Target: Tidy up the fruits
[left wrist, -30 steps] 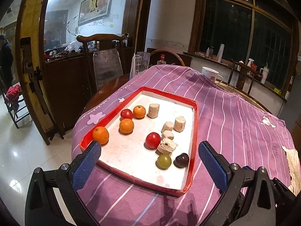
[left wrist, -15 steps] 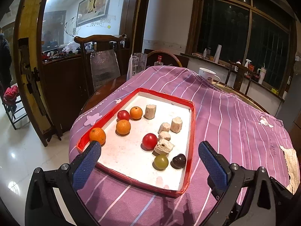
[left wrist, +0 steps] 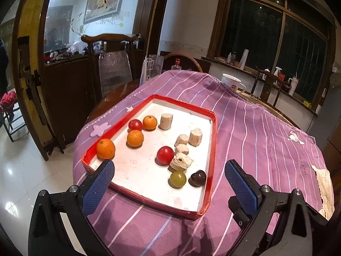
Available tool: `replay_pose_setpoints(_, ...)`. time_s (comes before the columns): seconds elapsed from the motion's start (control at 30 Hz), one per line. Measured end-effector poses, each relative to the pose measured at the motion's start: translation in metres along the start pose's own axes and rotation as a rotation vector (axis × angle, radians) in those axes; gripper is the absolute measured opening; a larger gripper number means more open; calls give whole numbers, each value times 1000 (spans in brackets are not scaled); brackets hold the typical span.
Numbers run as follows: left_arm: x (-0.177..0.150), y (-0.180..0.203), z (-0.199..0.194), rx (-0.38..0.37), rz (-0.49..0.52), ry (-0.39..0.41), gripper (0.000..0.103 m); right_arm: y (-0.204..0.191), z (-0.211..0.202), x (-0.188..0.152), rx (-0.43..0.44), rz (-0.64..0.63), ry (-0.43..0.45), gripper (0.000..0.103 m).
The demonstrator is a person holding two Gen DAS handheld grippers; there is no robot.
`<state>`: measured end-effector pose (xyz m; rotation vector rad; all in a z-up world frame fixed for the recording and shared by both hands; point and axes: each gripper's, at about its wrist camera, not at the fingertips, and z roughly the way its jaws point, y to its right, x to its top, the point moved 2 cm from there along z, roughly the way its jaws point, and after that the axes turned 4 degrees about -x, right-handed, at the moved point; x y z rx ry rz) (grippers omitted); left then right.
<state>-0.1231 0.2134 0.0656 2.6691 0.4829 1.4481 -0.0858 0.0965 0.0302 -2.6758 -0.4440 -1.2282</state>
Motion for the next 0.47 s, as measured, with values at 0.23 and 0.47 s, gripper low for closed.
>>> replay_pose_setpoints(0.23,0,-5,5,13,-17,-32,103,-6,8,1,-4,-32,-26,60)
replay_pose_setpoints(0.47,12,0,4,23,8,-8,103,-2,16,2,52,-27,-69,60)
